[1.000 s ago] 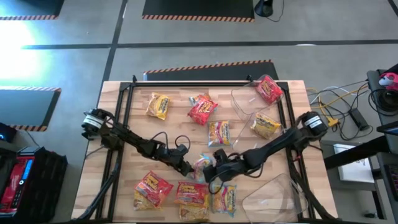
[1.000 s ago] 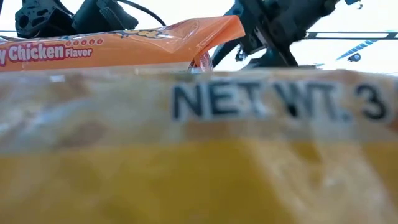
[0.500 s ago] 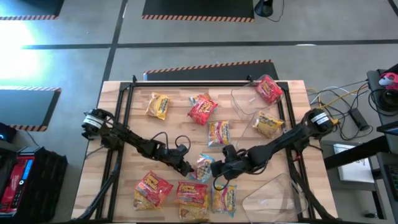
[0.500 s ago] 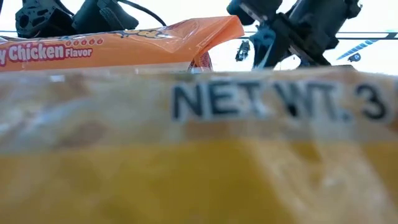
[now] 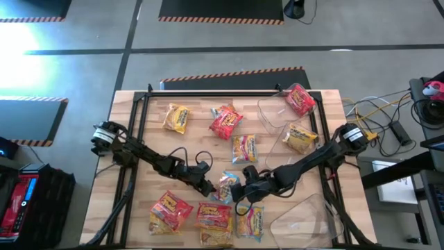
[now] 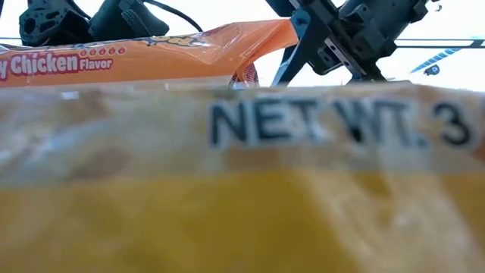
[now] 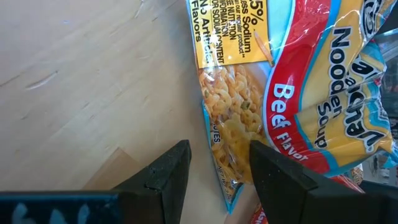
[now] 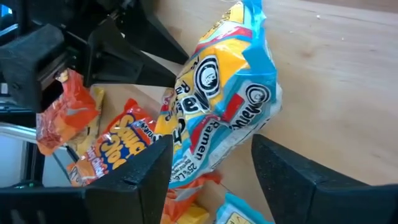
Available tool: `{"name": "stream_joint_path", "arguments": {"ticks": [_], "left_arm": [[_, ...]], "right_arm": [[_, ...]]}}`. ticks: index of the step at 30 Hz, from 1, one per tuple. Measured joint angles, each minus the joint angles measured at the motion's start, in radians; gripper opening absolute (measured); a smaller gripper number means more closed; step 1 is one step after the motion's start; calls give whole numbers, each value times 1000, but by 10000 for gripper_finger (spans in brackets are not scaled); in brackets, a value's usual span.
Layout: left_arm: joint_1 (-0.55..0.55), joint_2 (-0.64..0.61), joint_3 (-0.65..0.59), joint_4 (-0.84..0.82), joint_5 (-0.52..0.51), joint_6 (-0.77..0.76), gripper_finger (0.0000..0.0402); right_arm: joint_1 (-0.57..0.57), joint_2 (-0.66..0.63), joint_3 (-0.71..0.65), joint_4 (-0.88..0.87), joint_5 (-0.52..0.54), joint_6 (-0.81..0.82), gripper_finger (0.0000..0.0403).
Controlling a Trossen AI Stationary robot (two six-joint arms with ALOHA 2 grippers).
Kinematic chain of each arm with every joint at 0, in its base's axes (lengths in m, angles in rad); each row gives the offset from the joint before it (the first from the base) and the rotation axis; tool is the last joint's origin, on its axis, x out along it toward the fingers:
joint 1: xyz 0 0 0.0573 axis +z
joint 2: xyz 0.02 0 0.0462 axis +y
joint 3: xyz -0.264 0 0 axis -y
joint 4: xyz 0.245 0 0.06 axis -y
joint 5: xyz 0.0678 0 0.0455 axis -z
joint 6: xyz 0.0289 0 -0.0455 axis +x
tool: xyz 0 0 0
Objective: Sort Maruchan noodles
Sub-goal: Put the blue noodle pack into the bottom transparent bin
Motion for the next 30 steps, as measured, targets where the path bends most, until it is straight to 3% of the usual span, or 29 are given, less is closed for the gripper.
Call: {"name": "stream_joint_path", "arguments": {"ticks": [12, 19, 30], "left_arm": [[4, 0, 0, 0, 4, 0, 152], [5, 0, 0, 1, 4, 0, 152], [5, 0, 5, 0, 4, 11, 152]], "right_arm": [[0, 64, -1, 43, 3, 22, 226], [-4, 133, -1, 194, 82, -6, 226], [-5, 142, -1, 214, 133, -39, 210]]}}
